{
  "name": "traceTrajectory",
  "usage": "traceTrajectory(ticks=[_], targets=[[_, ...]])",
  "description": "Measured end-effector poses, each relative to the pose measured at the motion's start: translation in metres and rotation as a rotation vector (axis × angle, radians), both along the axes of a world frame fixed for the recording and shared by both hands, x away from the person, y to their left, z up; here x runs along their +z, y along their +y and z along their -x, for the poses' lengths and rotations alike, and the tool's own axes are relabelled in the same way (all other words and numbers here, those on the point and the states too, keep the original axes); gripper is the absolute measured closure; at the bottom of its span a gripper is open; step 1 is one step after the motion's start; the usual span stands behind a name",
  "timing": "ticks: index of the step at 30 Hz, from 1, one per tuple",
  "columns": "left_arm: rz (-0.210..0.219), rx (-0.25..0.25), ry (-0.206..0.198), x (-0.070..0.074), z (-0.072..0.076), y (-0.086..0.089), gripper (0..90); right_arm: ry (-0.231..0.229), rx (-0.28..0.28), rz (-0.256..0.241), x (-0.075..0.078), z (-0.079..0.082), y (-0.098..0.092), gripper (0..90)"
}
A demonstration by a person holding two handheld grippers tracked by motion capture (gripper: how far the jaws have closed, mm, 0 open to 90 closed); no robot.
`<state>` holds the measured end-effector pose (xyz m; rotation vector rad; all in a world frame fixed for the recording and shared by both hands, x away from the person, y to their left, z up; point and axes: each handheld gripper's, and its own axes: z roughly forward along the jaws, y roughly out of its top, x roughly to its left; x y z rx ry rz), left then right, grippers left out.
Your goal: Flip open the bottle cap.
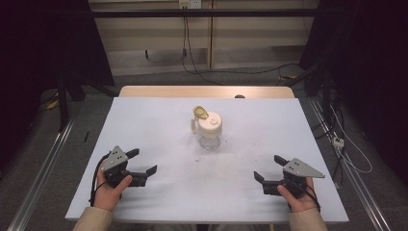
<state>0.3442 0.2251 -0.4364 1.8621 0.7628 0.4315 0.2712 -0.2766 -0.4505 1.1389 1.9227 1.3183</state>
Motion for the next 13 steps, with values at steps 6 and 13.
traceTrajectory(ticks=[6, 13], targets=[[-0.001, 0.003, 0.01, -0.0019, 0.0006, 0.0036, 6.0, -0.006, -0.003, 0.002, 0.0002, 0.0015, -0.0025, 4.8], [-0.003, 0.0, 0.01, -0.0021, -0.0004, 0.0032, 6.0, -0.003, 0.004, 0.016, -0.0002, 0.0008, -0.0008, 4.8]])
